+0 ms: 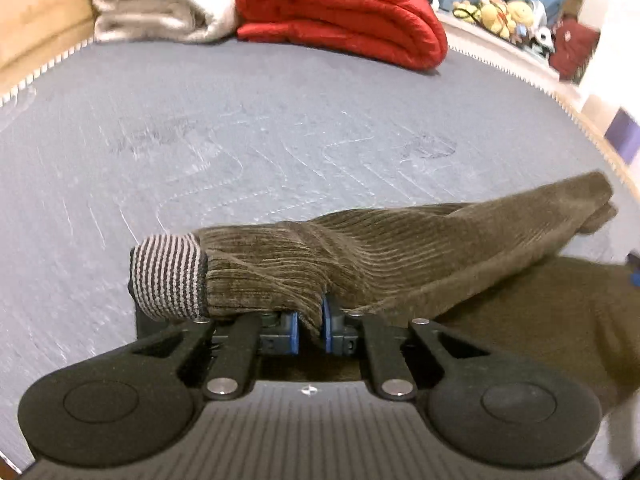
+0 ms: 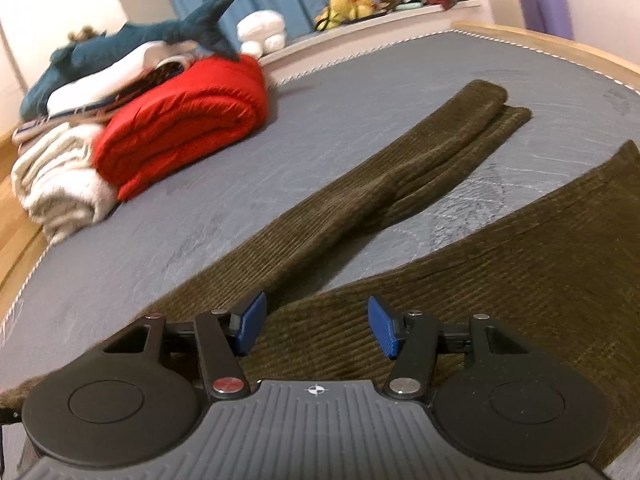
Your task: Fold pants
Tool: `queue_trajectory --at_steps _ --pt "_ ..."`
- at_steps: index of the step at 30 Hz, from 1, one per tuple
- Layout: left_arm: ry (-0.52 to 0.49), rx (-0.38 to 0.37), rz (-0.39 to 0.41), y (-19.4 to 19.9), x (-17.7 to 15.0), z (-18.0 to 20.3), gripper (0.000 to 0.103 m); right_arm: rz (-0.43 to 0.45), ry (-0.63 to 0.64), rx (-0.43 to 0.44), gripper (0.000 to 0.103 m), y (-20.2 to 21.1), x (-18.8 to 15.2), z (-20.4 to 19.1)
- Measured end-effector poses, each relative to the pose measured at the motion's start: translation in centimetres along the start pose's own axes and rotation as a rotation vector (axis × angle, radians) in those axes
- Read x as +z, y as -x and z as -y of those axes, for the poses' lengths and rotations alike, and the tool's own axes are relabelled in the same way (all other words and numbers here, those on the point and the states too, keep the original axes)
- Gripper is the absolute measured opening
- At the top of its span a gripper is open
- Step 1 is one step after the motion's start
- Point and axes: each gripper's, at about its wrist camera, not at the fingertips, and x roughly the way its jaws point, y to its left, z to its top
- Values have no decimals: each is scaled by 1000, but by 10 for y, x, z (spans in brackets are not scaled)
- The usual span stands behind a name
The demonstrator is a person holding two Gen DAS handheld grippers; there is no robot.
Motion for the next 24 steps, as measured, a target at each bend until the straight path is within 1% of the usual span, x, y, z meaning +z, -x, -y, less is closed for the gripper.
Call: queue_trajectory --at_steps 2,4,6,9,13,16,18,19,20,22,24 --pt "-18 7 -38 -7 -3 6 12 36 -27 -6 55 3 1 3" --pt "-17 7 -65 -11 -5 10 12 82 -54 -18 55 6 1 5" --pt "0 8 -73 -13 -5 12 12 117 -70 -47 55 8 2 10" --pt "37 3 -79 -12 -3 8 13 148 -79 -79 55 6 3 15" --pt "102 -6 -99 -14 0 3 13 148 -109 -89 55 7 12 26" --pt "123 -11 -102 -13 5 1 13 118 -179 -108 54 12 36 44" --pt "124 -15 -97 -13 6 0 13 114 -210 -133 42 13 58 59" --pt "127 -19 -95 -13 6 -1 13 121 -226 -140 29 11 68 68" --pt "130 -23 -95 -14 6 -1 12 128 -243 -138 19 9 80 78" --pt "132 -28 -95 -15 6 -2 12 137 -269 -138 12 0 95 95" --pt "133 -31 -94 -16 5 -2 12 129 -277 -137 12 -17 110 107"
